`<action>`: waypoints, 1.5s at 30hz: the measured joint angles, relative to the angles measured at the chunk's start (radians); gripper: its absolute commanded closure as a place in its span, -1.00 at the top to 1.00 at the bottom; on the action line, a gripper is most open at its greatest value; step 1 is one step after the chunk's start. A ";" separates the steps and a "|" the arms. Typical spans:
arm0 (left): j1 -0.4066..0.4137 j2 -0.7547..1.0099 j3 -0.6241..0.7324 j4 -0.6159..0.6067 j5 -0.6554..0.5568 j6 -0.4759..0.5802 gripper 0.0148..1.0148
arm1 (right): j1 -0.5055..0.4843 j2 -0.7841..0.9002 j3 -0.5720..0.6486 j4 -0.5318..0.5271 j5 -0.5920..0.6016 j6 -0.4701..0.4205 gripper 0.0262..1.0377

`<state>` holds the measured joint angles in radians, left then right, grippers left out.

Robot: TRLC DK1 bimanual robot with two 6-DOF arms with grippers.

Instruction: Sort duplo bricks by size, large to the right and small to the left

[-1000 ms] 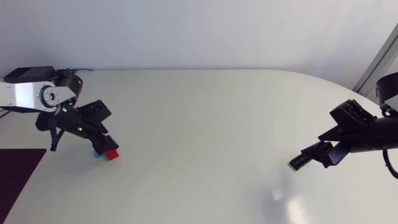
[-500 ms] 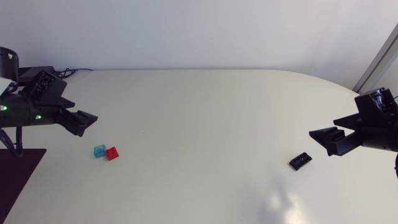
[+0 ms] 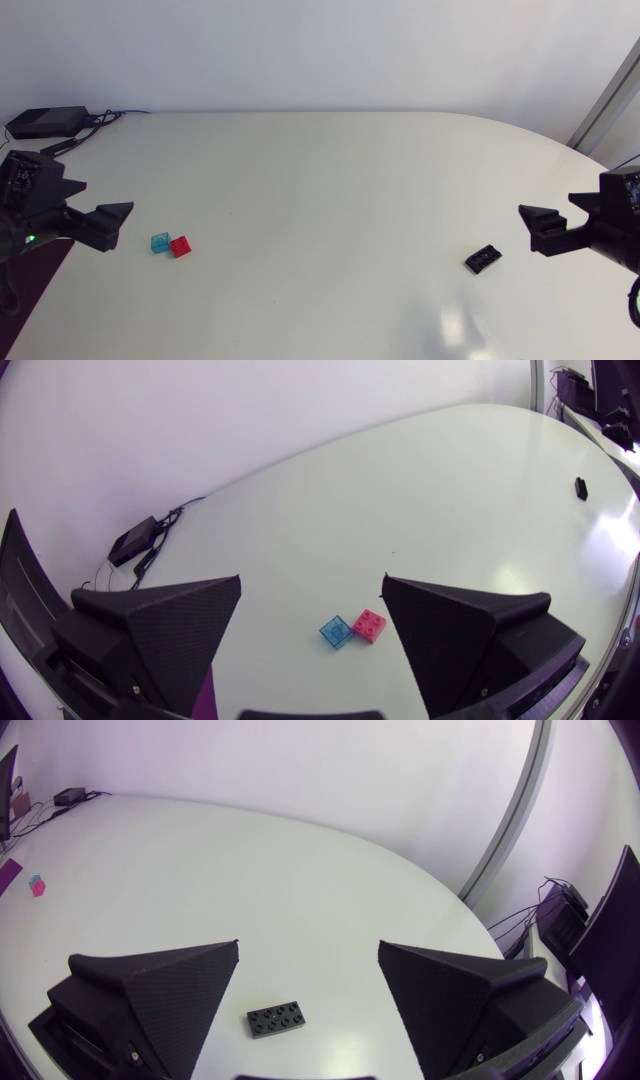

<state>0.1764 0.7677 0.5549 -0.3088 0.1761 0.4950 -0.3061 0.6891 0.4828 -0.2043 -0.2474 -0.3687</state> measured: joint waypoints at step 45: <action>-0.171 -0.760 -0.532 0.295 -0.170 -0.463 0.93 | 0.300 -0.682 -0.441 0.208 0.241 0.336 0.93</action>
